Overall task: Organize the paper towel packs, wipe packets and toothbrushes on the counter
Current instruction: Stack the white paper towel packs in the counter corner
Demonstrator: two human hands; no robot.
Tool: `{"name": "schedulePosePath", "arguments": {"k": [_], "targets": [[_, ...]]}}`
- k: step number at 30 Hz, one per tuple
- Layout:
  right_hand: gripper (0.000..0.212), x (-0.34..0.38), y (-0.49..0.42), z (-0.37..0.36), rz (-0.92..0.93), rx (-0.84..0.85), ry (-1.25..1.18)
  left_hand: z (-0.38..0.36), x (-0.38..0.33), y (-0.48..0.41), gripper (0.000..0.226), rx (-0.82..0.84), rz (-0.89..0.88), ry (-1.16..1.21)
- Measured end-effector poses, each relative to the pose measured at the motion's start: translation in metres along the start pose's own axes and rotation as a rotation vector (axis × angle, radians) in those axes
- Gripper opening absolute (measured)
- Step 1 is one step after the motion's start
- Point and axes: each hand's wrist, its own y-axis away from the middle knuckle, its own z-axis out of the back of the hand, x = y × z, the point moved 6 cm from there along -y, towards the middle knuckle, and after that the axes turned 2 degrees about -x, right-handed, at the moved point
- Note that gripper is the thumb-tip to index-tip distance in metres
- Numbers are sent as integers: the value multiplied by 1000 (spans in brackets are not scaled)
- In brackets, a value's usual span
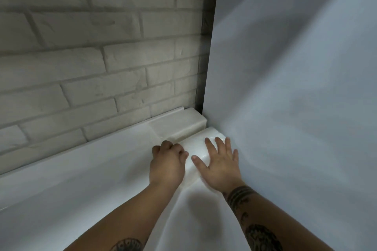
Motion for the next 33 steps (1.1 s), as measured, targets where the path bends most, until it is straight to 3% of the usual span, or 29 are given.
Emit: {"name": "schedulePosePath", "arguments": {"k": [4, 8, 16, 22, 25, 28, 33], "targets": [[89, -6, -20, -1, -35, 34, 0, -8, -4, -4, 48, 97, -121, -132], [90, -3, -31, -5, -32, 88, 1, -9, -1, -5, 53, 90, -156, -310], [89, 3, -36, -4, 2, 158, 62, -12, 0, -9, 49, 128, -109, -310], [90, 8, -39, 8, -43, 249, 20, -6, 1, -9, 58, 281, -57, -273], [85, 16, -34, 22, -27, 174, -51, 18, -2, -3, 59, 314, -57, -248], [75, 47, -18, 43, 68, -1, -31, 61, 12, 9, 57, 238, -14, -203], [54, 122, 38, 49, 186, -9, -239, 143, 53, 55, 47, 127, 101, -129]]}}
